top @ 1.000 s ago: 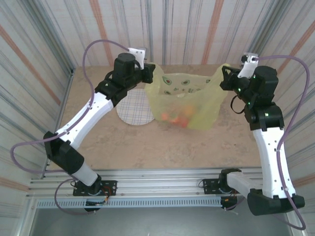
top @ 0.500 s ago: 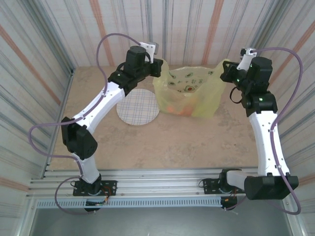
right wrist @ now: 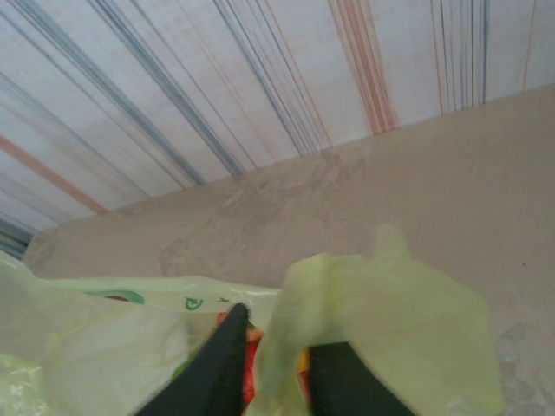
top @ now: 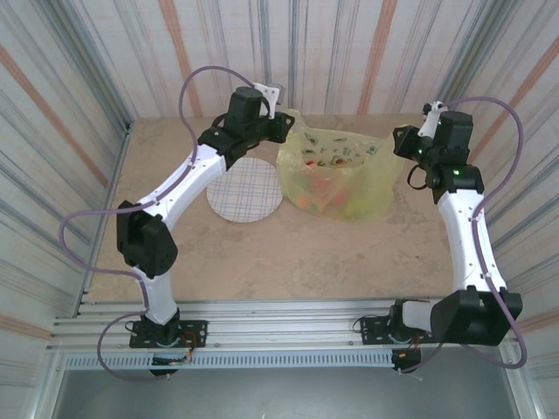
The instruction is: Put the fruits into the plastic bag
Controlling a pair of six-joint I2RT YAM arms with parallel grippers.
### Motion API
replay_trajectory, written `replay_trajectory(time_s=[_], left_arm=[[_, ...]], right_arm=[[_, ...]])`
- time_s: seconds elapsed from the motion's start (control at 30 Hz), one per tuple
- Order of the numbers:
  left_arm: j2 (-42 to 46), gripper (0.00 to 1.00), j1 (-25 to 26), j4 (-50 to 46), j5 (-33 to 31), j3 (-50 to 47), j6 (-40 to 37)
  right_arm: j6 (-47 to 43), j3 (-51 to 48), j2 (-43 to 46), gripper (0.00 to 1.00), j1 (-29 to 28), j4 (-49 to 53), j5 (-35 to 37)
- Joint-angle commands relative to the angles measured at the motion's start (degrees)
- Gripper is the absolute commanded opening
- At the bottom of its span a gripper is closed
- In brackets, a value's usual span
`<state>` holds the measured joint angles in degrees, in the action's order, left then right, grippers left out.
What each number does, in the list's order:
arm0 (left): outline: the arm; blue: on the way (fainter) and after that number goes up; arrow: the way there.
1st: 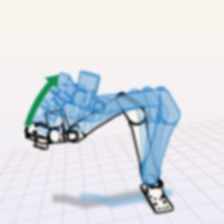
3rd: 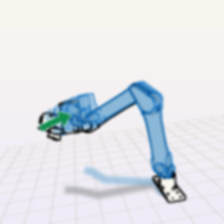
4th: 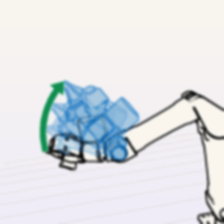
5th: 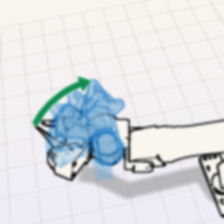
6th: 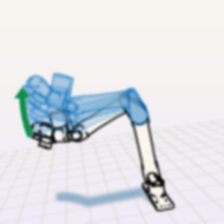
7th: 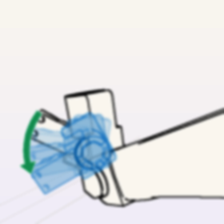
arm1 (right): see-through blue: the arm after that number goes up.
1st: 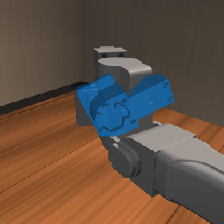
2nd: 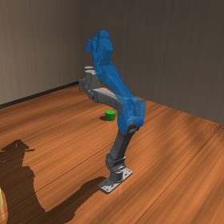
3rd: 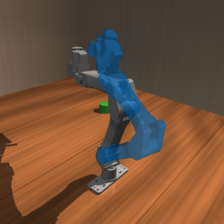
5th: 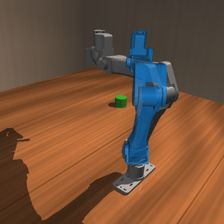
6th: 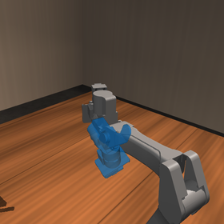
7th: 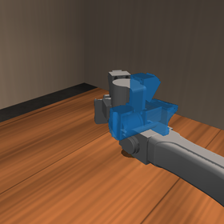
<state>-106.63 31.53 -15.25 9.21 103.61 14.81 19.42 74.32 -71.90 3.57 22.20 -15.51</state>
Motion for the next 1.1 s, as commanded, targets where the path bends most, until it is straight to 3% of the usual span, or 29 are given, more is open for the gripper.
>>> replay_trajectory(time_s=[0.0,0.23,0.37,0.6,0.8,0.93,1.07], left_arm=[[3.88,0.42,-0.45,1.85,2.01,-2.93,0.21],[14.3,0.81,-0.72,7.09,4.14,-13.63,0.75],[22.52,0.98,-0.78,14.55,3.81,-24.07,1.84],[32.14,0.99,-0.82,18.36,1.23,-35.13,1.74],[39.06,0.99,-1.71,15.55,-12.17,-45.49,-0.78],[43.03,0.99,-6.08,14.96,-20.42,-53.97,-1.19],[45.19,0.99,-12.86,16.59,-24.5,-61.74,0.5]], right_arm=[[0.1,0.15,1.71,0.35,0.34,1.64,-1.53],[-2.03,1.69,7.38,0.77,0.35,5.1,1.17],[-3.36,1.7,11.34,0.89,0.3,6.15,3.6],[-4.03,0.05,16.66,0.96,0.34,7.25,7.13],[-5.09,-9.59,21.7,0.98,0.3,4.29,17.98],[-4.74,-20.37,24.98,0.99,0.39,-1.24,25.82],[-4.12,-30.31,25.89,0.99,0.39,-7.55,32.16]])
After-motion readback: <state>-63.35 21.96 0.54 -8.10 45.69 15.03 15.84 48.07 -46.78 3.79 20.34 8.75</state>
